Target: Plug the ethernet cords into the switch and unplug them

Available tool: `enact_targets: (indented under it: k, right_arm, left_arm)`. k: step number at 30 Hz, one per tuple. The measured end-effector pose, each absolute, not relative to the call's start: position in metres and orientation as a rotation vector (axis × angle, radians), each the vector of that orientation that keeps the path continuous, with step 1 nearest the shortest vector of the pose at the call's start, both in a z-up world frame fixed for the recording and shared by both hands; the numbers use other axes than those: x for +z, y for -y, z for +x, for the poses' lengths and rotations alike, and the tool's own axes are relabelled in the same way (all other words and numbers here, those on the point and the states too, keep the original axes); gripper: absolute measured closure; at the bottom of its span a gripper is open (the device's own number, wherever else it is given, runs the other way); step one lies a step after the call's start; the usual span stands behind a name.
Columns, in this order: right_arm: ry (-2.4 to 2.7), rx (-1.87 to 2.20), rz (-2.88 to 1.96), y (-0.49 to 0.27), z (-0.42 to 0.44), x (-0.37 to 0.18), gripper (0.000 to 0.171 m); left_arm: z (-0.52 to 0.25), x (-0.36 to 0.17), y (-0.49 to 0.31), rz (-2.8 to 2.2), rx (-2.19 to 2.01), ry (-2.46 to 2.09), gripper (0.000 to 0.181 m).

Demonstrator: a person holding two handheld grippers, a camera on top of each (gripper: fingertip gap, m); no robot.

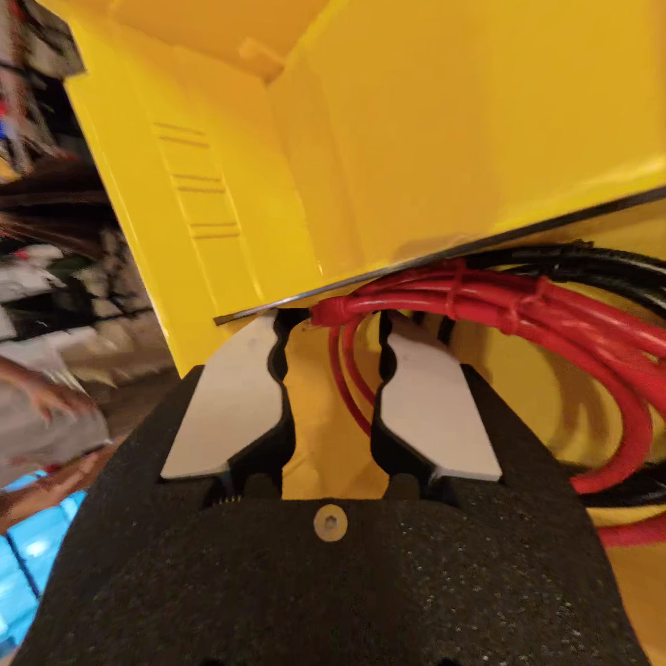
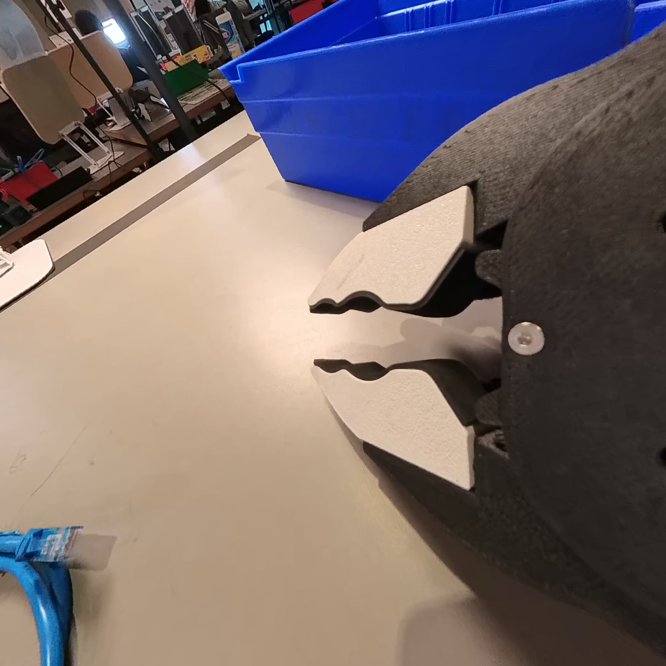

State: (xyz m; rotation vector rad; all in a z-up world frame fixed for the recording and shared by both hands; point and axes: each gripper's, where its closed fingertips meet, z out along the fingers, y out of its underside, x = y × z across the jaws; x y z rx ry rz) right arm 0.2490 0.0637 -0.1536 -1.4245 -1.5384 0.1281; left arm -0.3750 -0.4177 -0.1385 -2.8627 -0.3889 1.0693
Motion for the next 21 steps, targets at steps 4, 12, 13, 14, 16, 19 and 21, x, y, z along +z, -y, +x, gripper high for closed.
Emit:
enact_targets:
  k: [4, 12, 13, 14, 16, 19, 21]
  right_arm:
    - [1.536, 0.124, -1.425, -0.064, 0.249, -0.153, 0.147]
    - [1.535, 0.112, -1.414, -0.064, 0.249, -0.153, 0.147]
    - [1.534, 0.107, -1.409, -0.064, 0.249, -0.153, 0.147]
    - [1.533, 0.101, -1.403, -0.064, 0.249, -0.153, 0.147]
    - [1.529, 0.086, -1.388, -0.063, 0.249, -0.152, 0.147]
    - [1.528, 0.065, -1.365, -0.062, 0.249, -0.151, 0.147]
    - [1.531, 0.06, -1.353, -0.062, 0.249, -0.151, 0.148]
  left_arm:
    - [-0.374, -0.131, 0.407, -2.793, 1.125, 0.255, 0.156]
    - [-0.291, 0.059, 0.348, -2.238, 1.559, 0.113, 0.159]
    - [-0.264, 0.083, 0.329, -2.164, 1.578, 0.016, 0.159]
    - [-0.234, 0.098, 0.307, -2.114, 1.554, -0.099, 0.159]
    - [-0.171, 0.104, 0.263, -2.081, 1.424, -0.33, 0.159]
    - [-0.09, 0.063, 0.216, -2.149, 1.173, -0.625, 0.159]
    - [-0.049, 0.013, 0.2, -2.242, 1.021, -0.803, 0.158]
